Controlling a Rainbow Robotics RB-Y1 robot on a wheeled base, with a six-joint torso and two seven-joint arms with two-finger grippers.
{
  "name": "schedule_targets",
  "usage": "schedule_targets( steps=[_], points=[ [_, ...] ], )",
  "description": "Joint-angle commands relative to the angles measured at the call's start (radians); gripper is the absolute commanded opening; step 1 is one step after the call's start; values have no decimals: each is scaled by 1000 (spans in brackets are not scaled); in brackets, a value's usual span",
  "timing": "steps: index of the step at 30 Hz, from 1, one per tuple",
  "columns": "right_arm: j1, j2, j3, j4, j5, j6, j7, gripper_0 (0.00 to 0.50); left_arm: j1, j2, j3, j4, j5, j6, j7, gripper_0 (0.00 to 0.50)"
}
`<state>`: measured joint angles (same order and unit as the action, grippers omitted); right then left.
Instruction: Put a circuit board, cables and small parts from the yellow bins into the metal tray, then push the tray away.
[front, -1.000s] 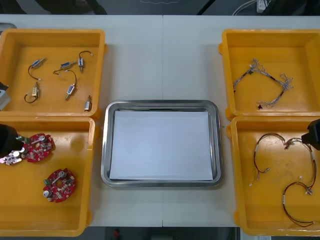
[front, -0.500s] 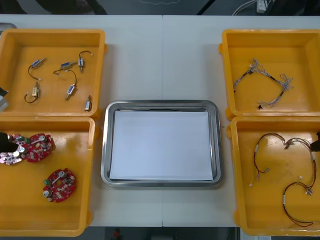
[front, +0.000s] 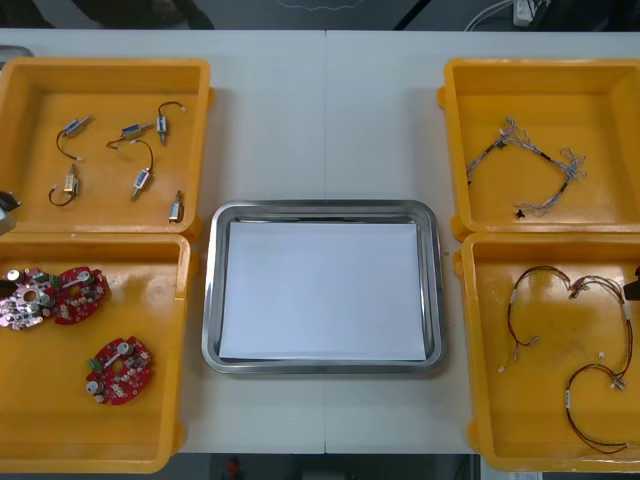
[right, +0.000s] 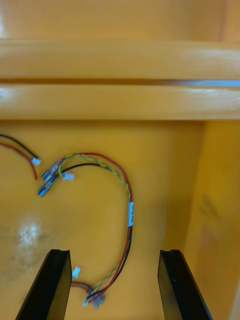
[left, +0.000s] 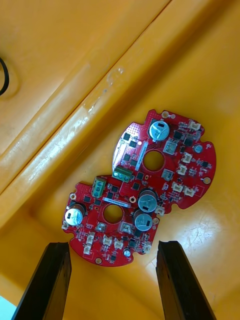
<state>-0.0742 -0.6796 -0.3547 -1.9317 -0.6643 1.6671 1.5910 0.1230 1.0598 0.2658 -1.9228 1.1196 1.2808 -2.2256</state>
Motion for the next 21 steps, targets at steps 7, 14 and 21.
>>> schedule_targets(
  steps=[7, 14, 21],
  points=[
    [93, -41, 26, 76, 2, -161, 21, 500, 29, 89, -119, 94, 34, -161, -100, 500],
    [93, -41, 65, 114, -6, -204, -2, 500, 27, 115, -192, 111, 43, -225, -100, 500],
    [93, -20, 79, 114, -9, -204, -22, 500, 27, 135, -252, 137, 54, -282, -100, 500]
  ],
)
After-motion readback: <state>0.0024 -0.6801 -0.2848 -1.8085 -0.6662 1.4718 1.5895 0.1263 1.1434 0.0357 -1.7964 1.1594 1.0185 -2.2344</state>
